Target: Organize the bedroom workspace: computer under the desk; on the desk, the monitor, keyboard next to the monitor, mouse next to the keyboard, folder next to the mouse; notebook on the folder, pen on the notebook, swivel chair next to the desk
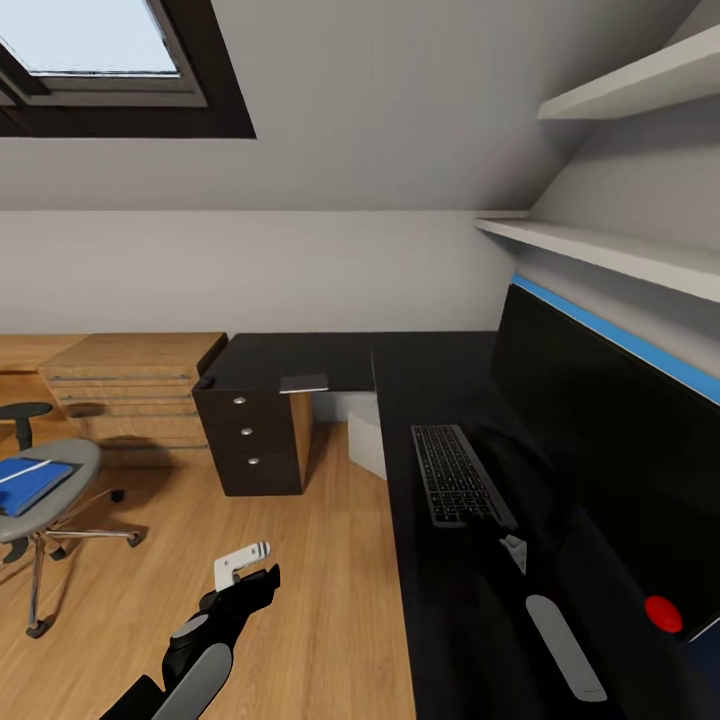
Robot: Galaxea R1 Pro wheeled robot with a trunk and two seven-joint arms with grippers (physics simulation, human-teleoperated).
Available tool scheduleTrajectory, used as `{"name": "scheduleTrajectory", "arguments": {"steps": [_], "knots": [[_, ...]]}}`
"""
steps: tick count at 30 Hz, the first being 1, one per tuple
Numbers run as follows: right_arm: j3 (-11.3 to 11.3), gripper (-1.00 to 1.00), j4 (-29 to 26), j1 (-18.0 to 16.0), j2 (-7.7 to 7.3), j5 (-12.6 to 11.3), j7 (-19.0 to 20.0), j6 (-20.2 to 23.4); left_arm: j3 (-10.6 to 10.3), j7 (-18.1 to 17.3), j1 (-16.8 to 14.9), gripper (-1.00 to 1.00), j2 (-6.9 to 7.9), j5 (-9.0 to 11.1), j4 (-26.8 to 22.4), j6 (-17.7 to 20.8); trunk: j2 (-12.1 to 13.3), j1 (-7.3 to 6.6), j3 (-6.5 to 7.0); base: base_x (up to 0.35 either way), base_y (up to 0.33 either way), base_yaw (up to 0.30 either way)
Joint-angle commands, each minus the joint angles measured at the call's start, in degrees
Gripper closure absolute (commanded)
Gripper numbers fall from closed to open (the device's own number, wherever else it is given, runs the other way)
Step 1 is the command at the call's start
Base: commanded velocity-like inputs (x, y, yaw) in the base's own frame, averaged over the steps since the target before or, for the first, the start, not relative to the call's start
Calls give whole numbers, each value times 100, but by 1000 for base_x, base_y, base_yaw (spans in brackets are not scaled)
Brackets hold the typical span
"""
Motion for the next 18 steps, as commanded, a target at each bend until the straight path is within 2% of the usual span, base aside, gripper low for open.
{"name": "scheduleTrajectory", "arguments": {"steps": [1,15,18], "knots": [[-21,100,0,-4,7,-50,26,40,-12,40,-7,-100,5,24,-8,17,-47,23,-25,0,0,0],[-21,100,0,-4,5,-50,26,40,-28,39,-7,-100,12,27,-9,20,-87,45,-43,0,0,0],[-21,100,0,-4,-10,-50,26,40,-37,37,-7,-100,20,14,9,5,-87,45,-43,5,-115,0]]}}
